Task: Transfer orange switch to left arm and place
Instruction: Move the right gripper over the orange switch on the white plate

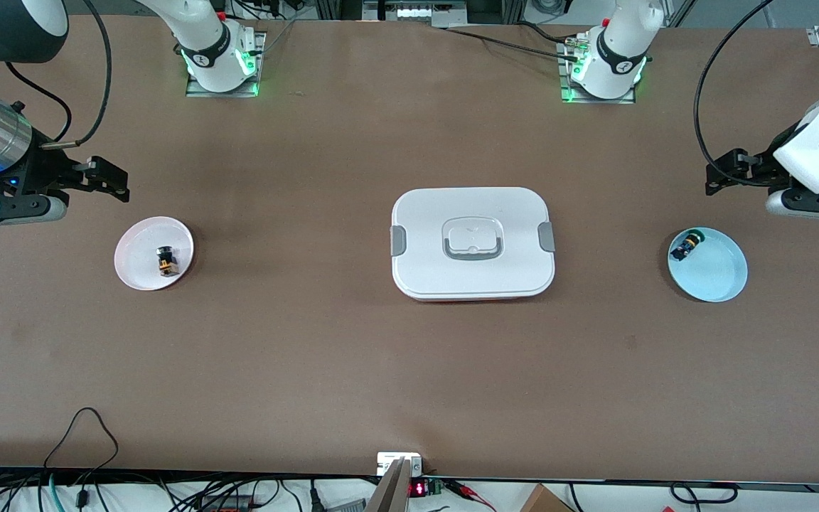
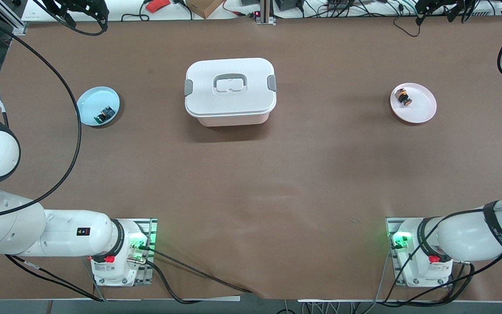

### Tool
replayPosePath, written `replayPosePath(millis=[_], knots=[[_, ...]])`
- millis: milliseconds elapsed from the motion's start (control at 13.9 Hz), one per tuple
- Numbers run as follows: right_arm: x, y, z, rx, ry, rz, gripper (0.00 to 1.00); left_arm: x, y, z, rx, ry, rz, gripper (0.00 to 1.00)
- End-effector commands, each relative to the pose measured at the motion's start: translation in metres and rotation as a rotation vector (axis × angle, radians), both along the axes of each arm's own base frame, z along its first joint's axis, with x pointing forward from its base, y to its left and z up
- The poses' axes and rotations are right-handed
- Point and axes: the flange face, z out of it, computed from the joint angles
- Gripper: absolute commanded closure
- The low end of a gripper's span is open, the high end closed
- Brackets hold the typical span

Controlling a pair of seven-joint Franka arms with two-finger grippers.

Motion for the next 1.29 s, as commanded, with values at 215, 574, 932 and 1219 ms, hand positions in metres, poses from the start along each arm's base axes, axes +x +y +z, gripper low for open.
replayPosePath(millis=[215,574,932,1219], knots=[[0.003,-0.005,0.005,-0.002,-0.018,-0.007,0.00,0.004,0.002,0.006,-0.017,0.007,0.007,0.00],[0.020,-0.008,0.000,0.003,-0.094,-0.024,0.00,0.004,0.002,0.006,-0.017,0.008,0.007,0.00],[0.022,0.003,-0.007,0.004,-0.082,0.003,0.00,0.004,0.003,0.006,-0.017,0.008,0.008,0.00],[0.017,0.025,-0.034,-0.014,0.032,0.081,0.00,0.004,0.002,0.006,-0.017,0.008,0.007,0.00]])
